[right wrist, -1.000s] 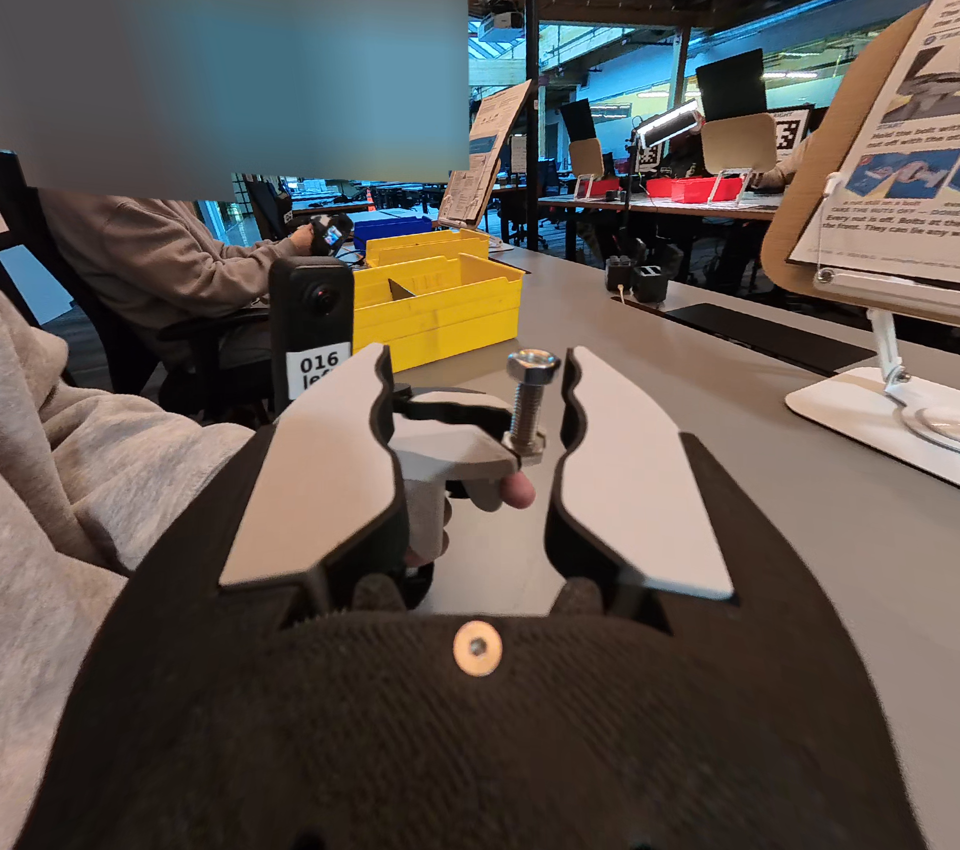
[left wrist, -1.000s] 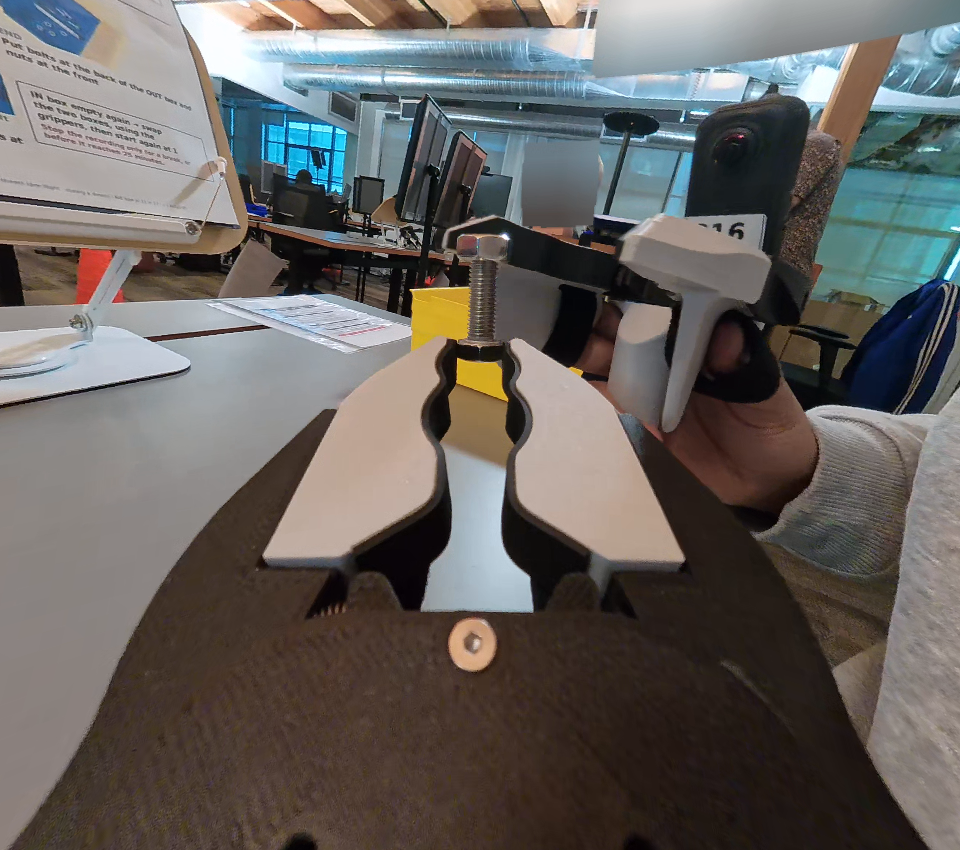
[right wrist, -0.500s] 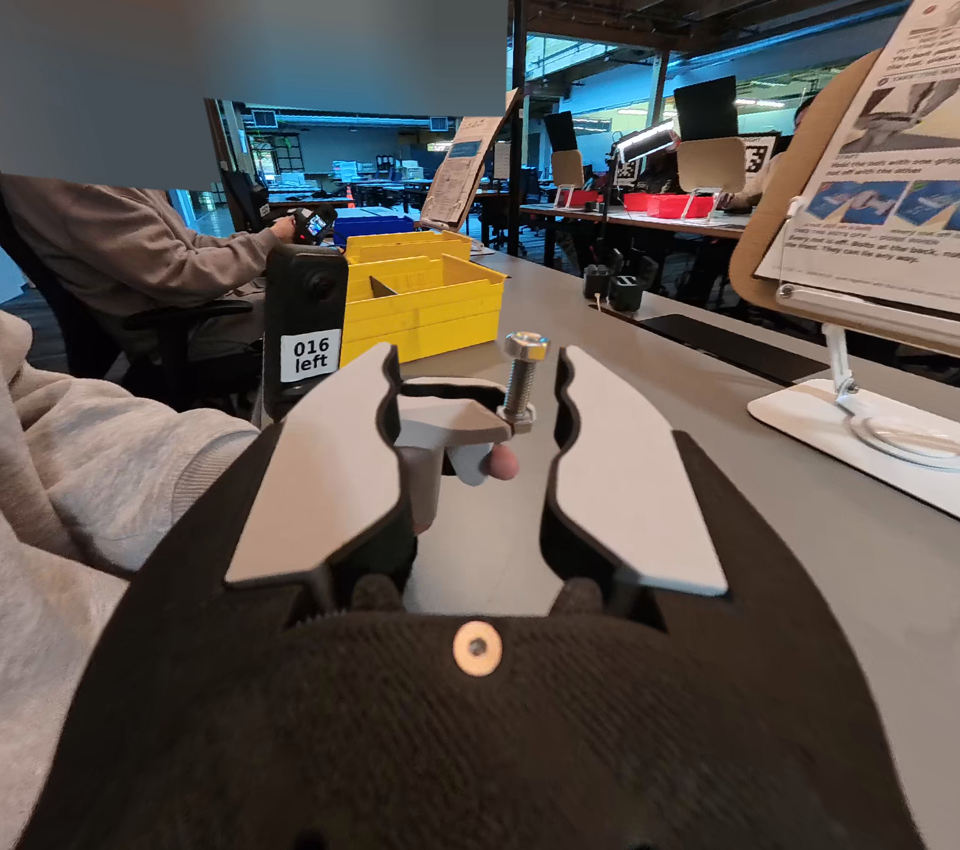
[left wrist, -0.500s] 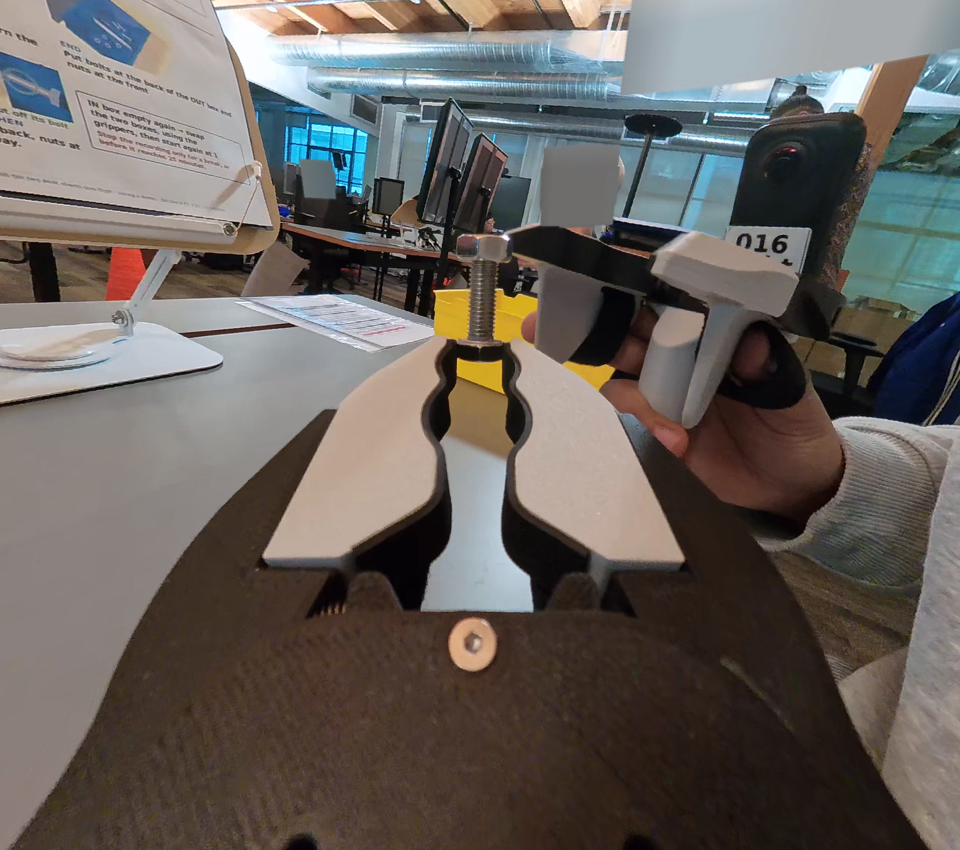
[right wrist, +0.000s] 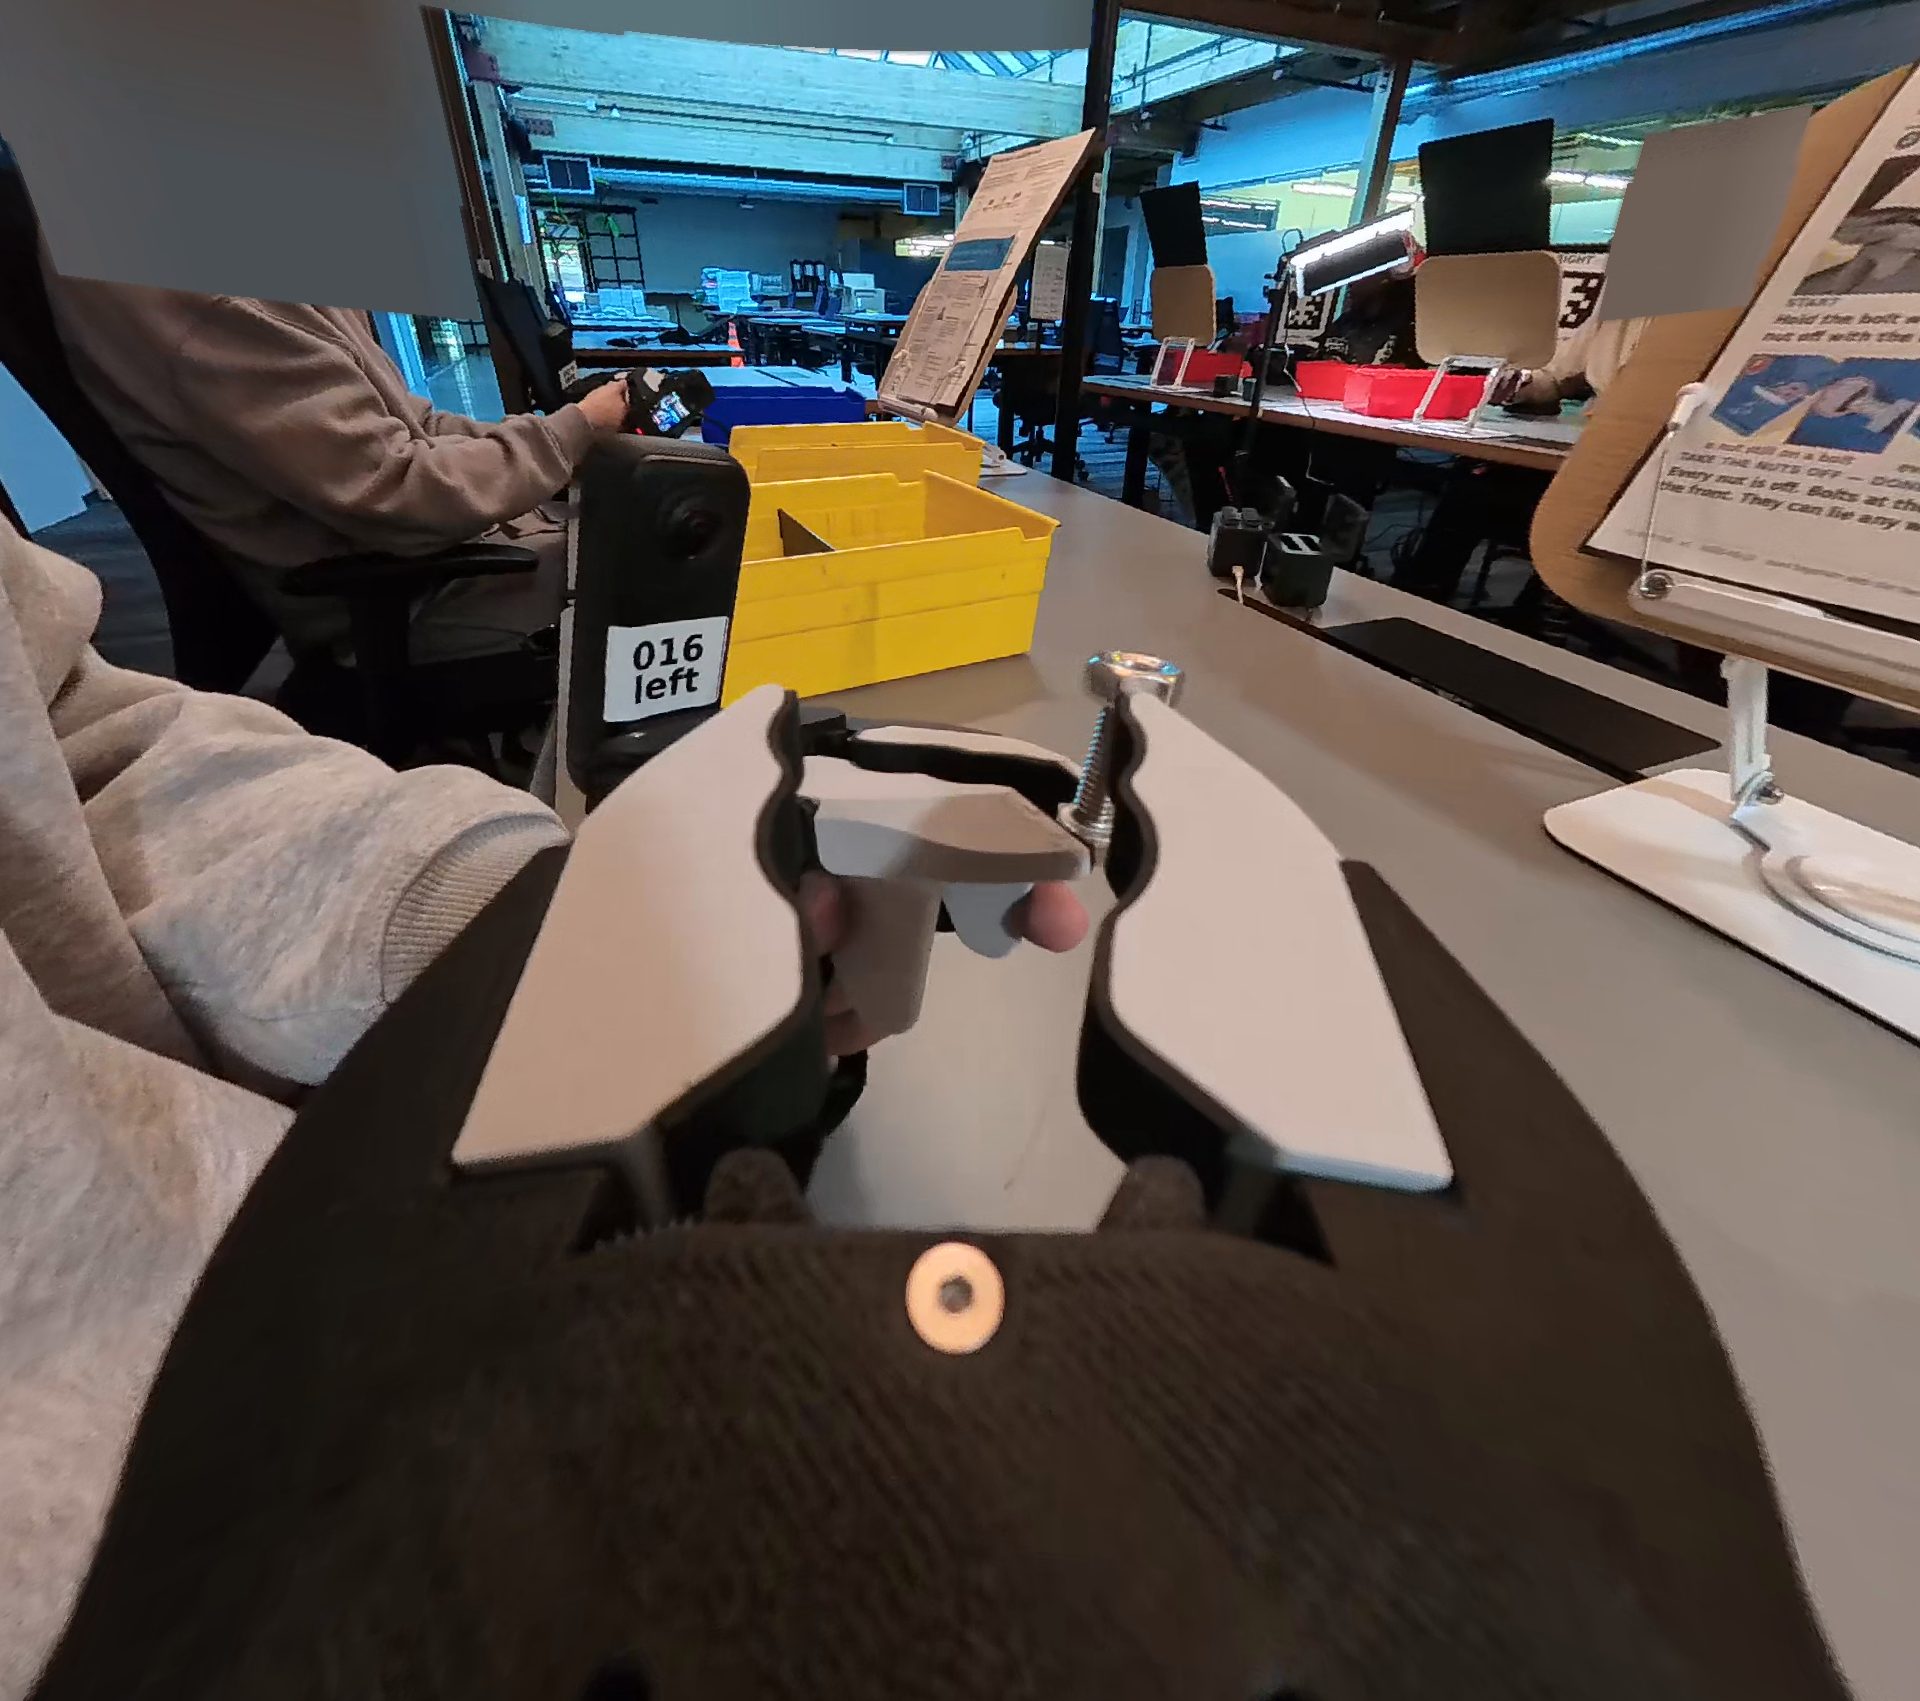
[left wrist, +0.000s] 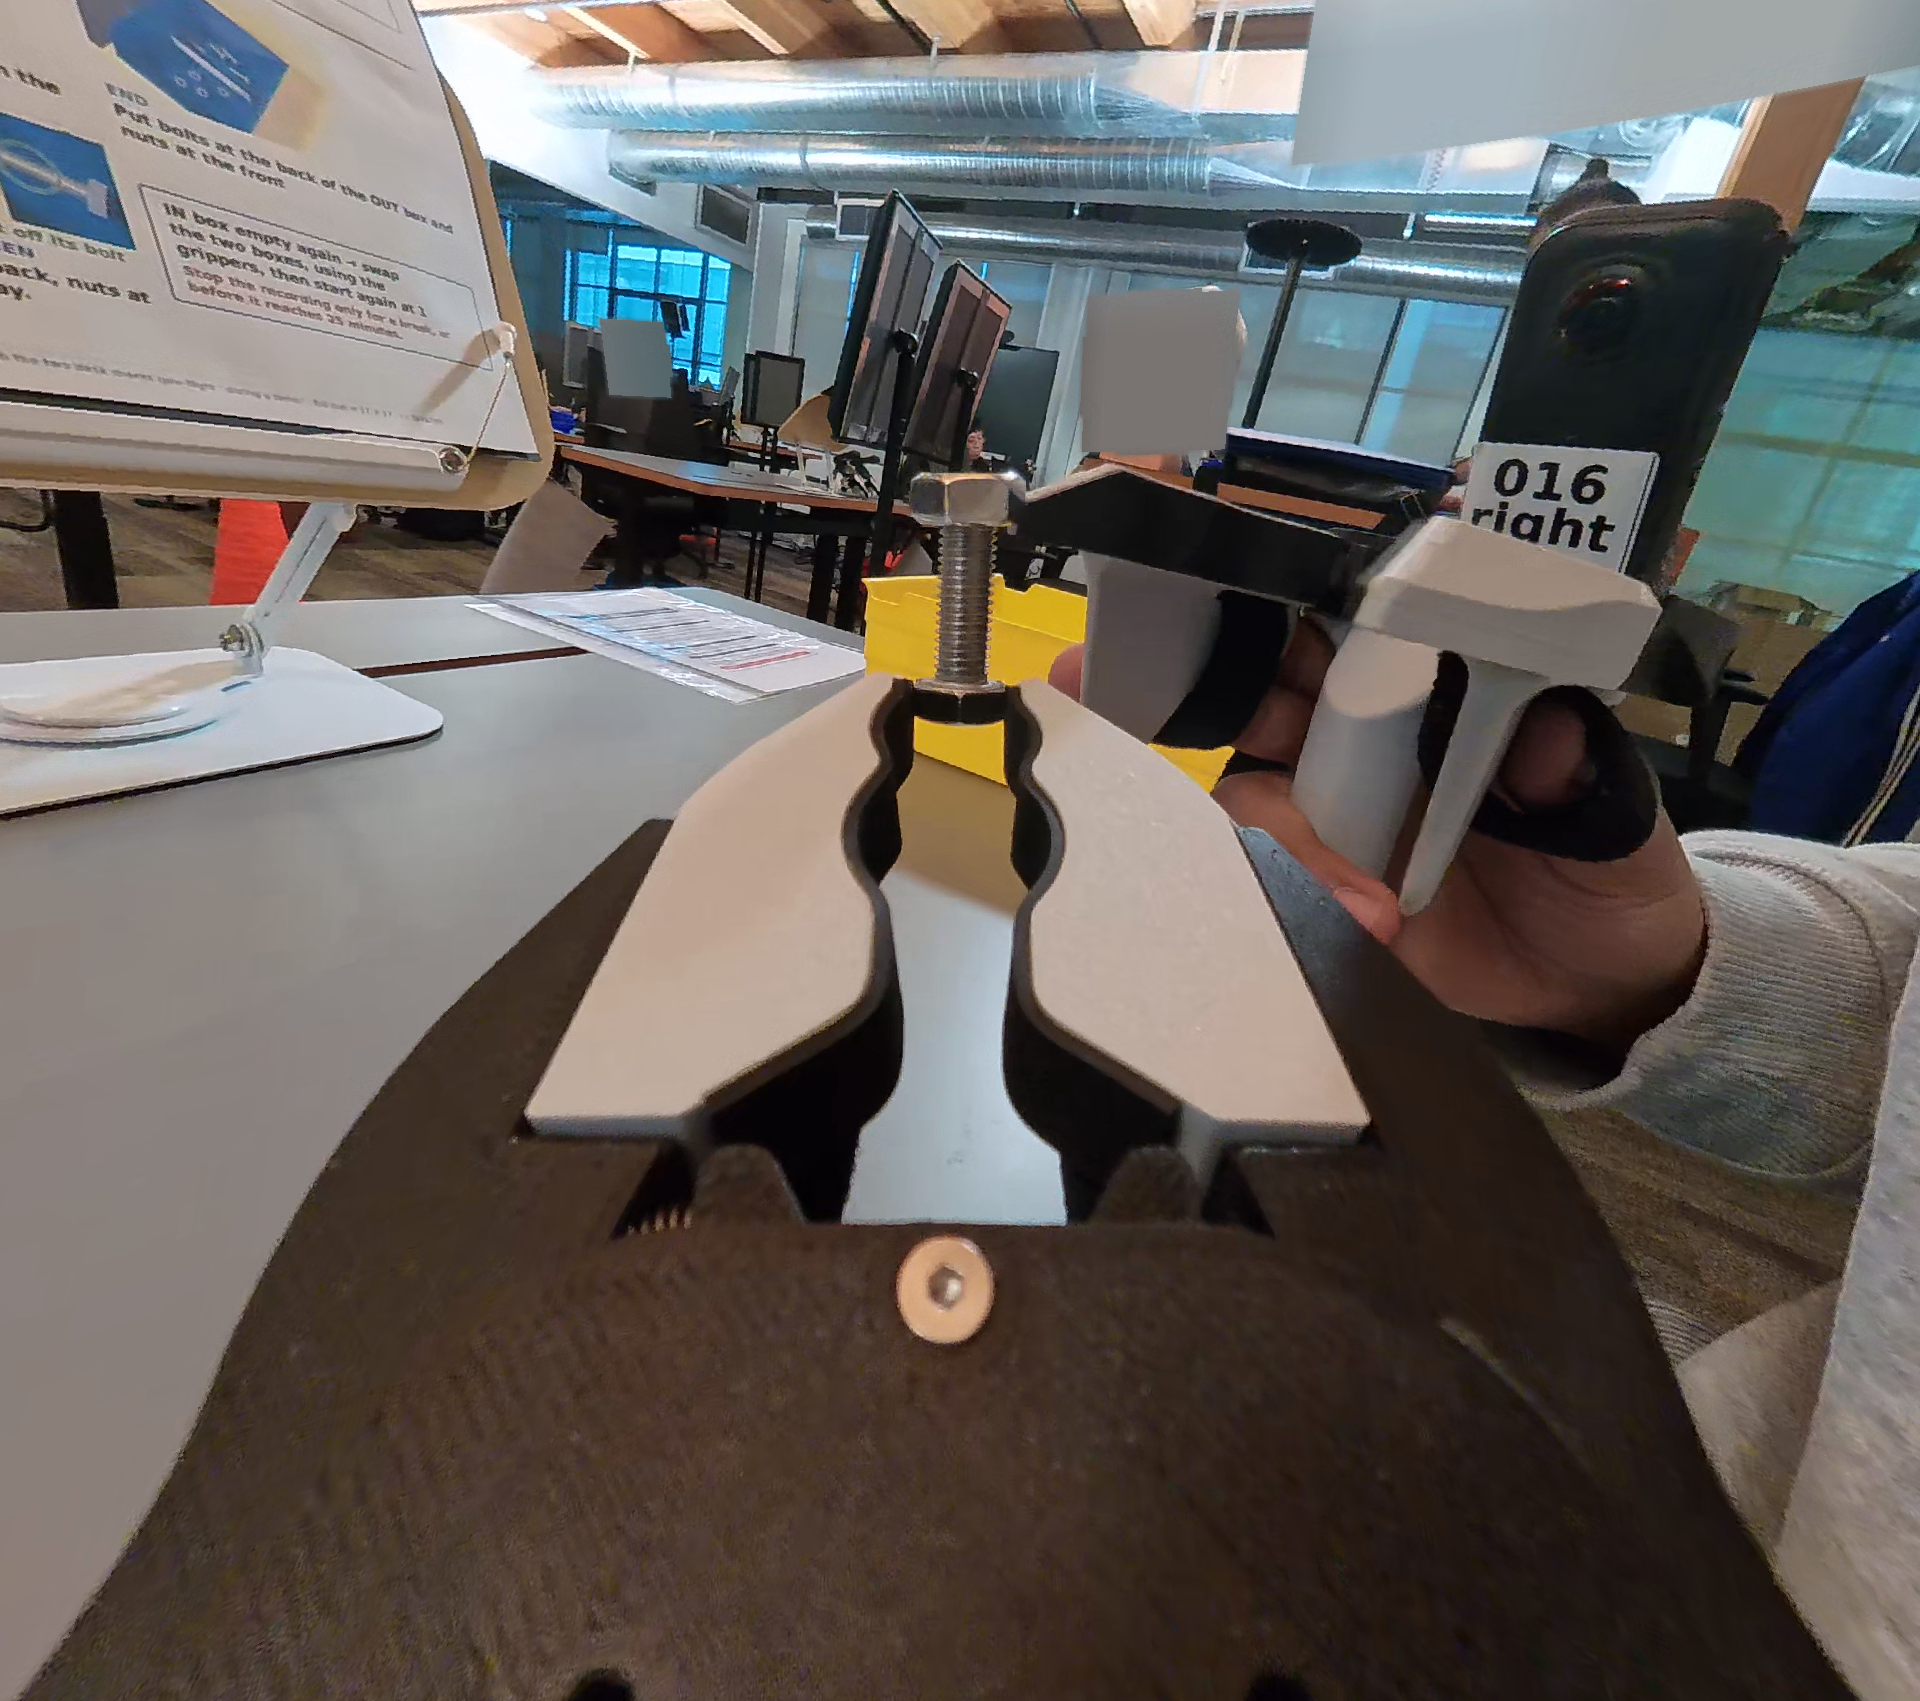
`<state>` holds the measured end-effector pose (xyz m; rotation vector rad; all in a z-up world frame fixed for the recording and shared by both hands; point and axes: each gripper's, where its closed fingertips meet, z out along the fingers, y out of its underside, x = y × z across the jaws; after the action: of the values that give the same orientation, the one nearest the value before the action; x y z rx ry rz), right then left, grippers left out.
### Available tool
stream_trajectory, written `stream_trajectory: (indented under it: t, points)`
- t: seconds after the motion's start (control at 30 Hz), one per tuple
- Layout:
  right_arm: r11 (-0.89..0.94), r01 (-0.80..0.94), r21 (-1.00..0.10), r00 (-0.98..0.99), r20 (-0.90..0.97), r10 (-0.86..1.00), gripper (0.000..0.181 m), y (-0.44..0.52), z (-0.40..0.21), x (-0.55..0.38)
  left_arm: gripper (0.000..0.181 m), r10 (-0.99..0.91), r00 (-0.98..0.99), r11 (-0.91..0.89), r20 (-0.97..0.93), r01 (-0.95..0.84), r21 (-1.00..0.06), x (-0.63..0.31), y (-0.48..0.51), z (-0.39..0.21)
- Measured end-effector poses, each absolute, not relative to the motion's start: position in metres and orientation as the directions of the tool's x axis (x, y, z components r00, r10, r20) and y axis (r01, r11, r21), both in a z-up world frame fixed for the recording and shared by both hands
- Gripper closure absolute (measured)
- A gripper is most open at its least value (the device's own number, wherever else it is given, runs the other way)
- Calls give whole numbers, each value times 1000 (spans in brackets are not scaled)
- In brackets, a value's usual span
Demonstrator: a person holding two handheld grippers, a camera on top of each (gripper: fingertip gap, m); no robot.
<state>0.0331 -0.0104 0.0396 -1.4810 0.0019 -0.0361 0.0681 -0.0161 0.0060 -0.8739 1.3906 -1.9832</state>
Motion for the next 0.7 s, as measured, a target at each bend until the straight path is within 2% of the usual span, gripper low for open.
stream_trajectory:
  t: [0.13, 0.37, 0.53, 0.7]
  points:
    - [116, 35, -993, 998, 28, -61, 127, -16, 45, 39, 164, -751, -635, -300, 184, 79, -951, 67, -17, 6]
    - [109, 30, -994, 998, 24, -61, 116, -13, 42, 39, 164, -746, -645, -283, 165, 82, -956, 65, -21, 6]
    - [110, 65, -992, 994, 55, -91, 116, -16, 44, 42, 164, -743, -649, -276, 160, 79, -958, 65, -22, 5]
    - [114, 24, -993, 997, 15, -77, 116, -16, 42, 43, 164, -740, -652, -280, 165, 76, -957, 64, -24, 5]
